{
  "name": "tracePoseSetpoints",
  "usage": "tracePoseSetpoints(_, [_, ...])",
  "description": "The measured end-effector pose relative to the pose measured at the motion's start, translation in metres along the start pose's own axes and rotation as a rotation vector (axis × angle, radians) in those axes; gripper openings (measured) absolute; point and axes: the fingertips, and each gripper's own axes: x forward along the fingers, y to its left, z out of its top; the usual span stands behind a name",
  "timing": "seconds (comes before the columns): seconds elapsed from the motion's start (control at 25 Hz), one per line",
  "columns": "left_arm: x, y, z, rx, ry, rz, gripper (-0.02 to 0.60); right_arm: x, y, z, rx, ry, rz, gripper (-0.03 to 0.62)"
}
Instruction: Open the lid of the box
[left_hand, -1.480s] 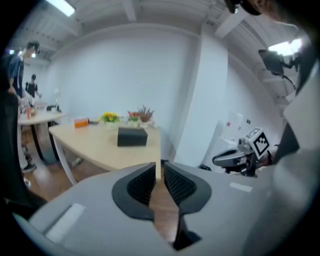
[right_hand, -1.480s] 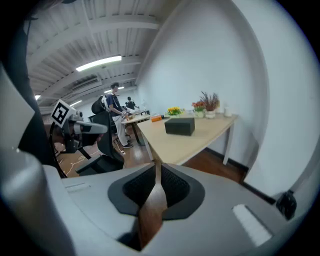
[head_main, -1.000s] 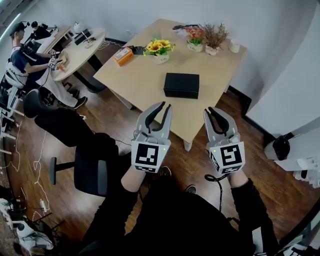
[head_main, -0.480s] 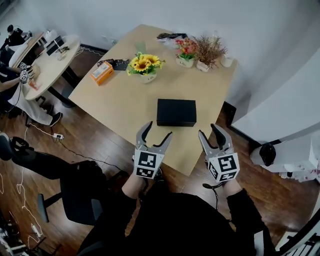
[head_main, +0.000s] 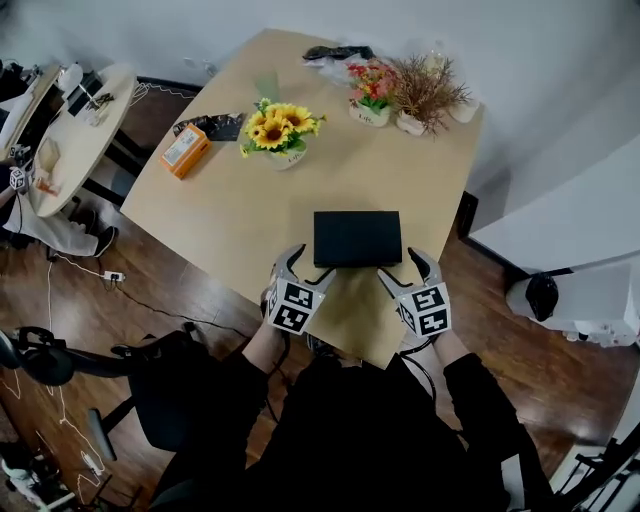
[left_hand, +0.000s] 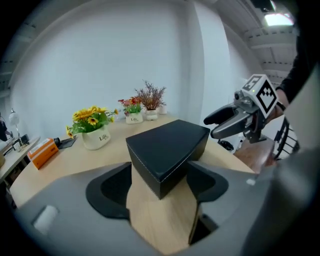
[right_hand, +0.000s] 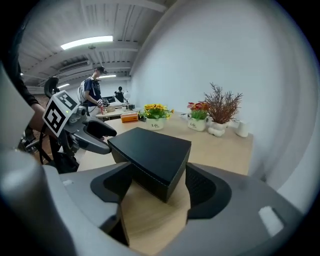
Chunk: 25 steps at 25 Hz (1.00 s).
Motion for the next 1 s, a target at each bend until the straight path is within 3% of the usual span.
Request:
tracePoseSetpoints(0.24, [0.014,-0.011,0.002,-0.006,0.020,0.058,0.297,0.018,-0.001,-0.004,-0.055,0.009,0.076,0.311])
tracePoseSetpoints(0.48, [0.015,-0.009,0.005,-0.024,0.002,0.107,0.288,0.020,-0.005,0.001,-0.012,0.007,0.099,0.295])
tracePoseSetpoints(0.68, [0.015,-0.010,0.003,-0.020,0.008,0.097,0.289,0.020,-0.004,-0.001,-0.006,0.060,0.082,0.299])
tracePoseSetpoints(0.76, [0.014,-0.009,0.004,-0.026,0.009,0.096,0.290,0.020,-0.004,-0.002,0.033,0.075,0.073,0.301])
tracePoseSetpoints(0.88, [0.015,-0.009,0.003,-0.050,0.010,0.108,0.291,0.020,-0.004,-0.007,0.180,0.110,0.085,0.302])
tracePoseSetpoints(1.0, [0.015,-0.010,0.002,-0.073,0.009,0.115,0.287,0.020,-0.003,-0.009,0.166,0.112,0.080,0.287])
